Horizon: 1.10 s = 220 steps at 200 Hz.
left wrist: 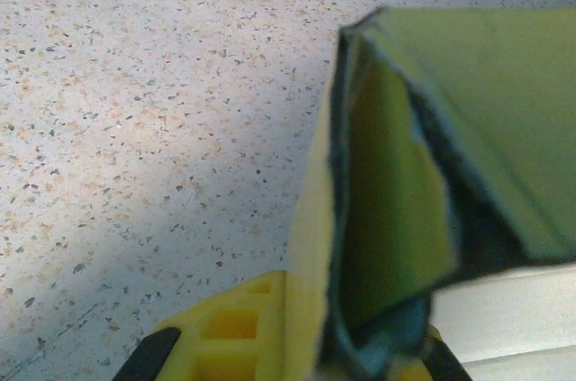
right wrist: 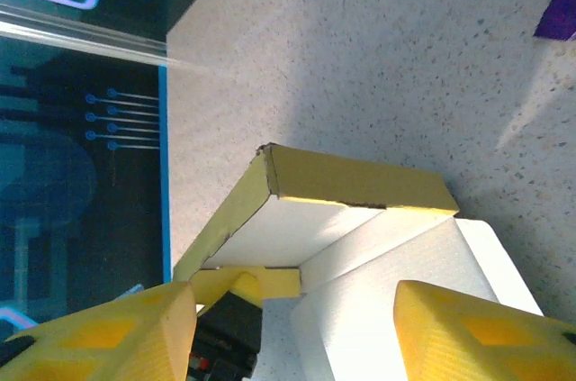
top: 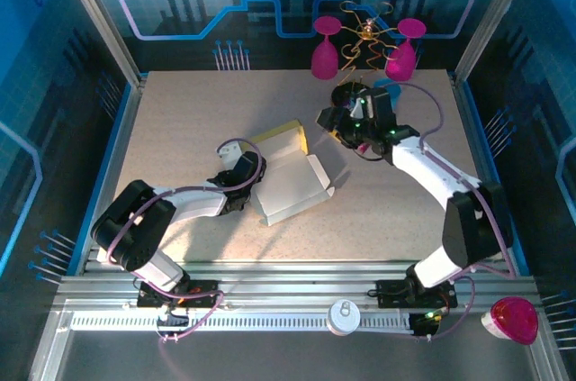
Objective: Fold the paper box
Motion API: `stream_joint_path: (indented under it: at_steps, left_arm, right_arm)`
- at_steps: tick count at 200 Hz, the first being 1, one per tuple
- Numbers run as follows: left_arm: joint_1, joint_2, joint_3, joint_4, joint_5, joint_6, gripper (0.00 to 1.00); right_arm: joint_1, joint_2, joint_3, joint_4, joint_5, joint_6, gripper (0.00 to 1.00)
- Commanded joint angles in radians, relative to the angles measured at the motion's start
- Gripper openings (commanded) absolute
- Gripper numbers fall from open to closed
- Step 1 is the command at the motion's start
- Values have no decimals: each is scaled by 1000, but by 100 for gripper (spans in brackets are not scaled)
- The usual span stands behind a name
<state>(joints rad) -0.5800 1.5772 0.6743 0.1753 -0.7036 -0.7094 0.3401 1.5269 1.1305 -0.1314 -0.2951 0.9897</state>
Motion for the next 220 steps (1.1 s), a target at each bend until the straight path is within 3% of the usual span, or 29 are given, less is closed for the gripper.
stream_joint_path:
  at_steps: [1, 47, 81, 113, 154, 220]
  left_arm:
    - [-9, 22, 30, -76, -15, -20, 0]
    - [-10, 43, 109, -222, 10, -66, 0]
    - [-10, 54, 134, -278, 18, -79, 0]
    - [-9, 84, 182, -349, 25, -81, 0]
    - [-9, 95, 200, -360, 41, -90, 0]
    - [-3, 117, 248, -397, 74, -87, 0]
  right_arm:
    - [-4, -108, -94, -34, 68, 90, 60]
    - [42, -312, -473, 60, 142, 259, 57]
    - [141, -273, -640, 257, 111, 365, 57]
    - [219, -127, -684, 475, 97, 458, 56]
    - [238, 59, -644, 627, 65, 504, 48]
    - [251, 124, -610, 717, 109, 554, 34]
